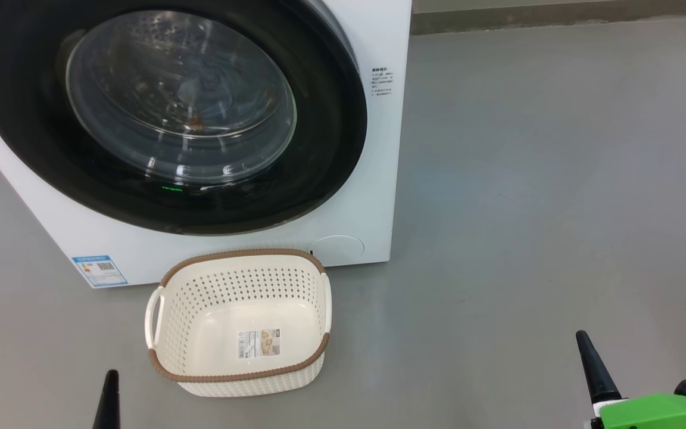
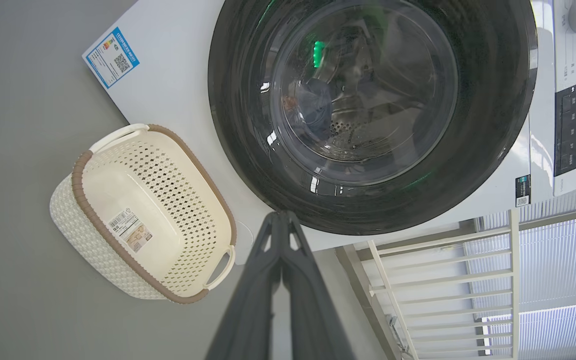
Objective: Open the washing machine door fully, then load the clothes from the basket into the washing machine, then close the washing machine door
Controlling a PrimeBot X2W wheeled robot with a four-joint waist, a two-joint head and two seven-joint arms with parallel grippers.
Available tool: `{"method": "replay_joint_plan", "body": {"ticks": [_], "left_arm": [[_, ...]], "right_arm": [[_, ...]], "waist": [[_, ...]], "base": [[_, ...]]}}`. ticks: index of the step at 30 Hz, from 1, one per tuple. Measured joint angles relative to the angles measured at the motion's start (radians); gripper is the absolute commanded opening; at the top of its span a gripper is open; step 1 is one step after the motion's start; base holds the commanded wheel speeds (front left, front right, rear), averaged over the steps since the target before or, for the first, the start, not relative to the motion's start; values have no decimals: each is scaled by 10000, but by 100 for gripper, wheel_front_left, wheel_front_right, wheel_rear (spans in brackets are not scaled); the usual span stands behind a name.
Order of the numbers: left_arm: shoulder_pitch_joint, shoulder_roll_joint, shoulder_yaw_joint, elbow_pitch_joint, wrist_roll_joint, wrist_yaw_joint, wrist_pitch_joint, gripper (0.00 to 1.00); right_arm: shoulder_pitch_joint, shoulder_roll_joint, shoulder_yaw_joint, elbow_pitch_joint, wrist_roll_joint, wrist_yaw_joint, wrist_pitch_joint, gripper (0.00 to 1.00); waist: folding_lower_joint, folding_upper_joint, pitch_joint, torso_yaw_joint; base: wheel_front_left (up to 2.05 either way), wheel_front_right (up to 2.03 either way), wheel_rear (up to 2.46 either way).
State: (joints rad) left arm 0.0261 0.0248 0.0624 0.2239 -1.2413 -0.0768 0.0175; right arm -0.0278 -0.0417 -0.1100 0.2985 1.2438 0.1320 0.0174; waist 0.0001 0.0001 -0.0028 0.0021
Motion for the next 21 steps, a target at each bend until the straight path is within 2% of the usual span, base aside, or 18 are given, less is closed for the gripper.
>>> {"method": "replay_joint_plan", "body": {"ticks": [21], "left_arm": [[-603,40,111,255,-2435,-265,619,0]], "right_arm": [[-196,-2,-150,-159,2397,0,614,0]], "waist": [[0,0,41,-15]], "base": [[0,0,0]]}}
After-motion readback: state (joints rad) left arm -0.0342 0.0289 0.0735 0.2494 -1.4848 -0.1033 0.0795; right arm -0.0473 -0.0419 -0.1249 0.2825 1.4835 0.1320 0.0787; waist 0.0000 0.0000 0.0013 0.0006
